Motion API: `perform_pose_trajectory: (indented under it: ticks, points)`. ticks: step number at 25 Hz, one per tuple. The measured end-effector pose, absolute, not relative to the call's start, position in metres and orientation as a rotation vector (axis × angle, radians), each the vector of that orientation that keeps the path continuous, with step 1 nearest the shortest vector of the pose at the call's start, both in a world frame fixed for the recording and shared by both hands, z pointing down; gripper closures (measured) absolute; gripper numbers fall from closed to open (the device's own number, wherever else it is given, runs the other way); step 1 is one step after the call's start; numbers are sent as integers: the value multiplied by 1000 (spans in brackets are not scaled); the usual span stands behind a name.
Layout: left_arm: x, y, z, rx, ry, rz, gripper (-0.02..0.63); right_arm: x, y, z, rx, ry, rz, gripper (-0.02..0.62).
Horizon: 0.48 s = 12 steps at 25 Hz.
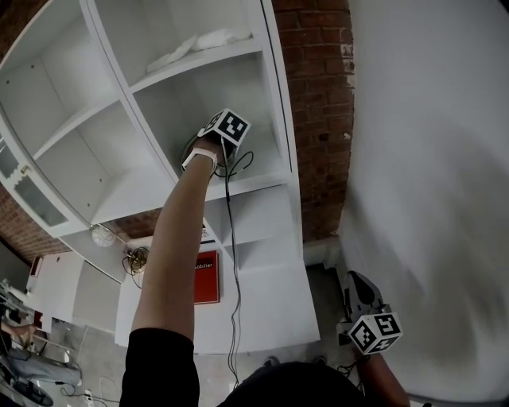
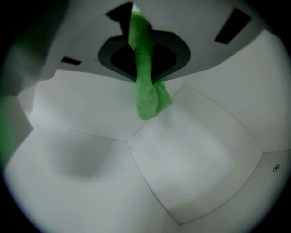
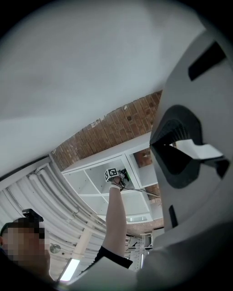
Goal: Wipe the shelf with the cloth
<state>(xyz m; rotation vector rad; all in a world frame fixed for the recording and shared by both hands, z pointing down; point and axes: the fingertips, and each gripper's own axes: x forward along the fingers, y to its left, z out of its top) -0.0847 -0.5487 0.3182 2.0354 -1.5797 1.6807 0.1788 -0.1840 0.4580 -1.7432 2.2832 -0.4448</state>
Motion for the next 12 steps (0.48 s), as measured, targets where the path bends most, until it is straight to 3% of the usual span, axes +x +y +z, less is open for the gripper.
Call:
perform_pose_trajectory:
  ticks: [12]
  points:
    - [0, -527, 315, 2309, -1242, 1369, 541, 172, -170, 466, -1763, 2260, -476, 595]
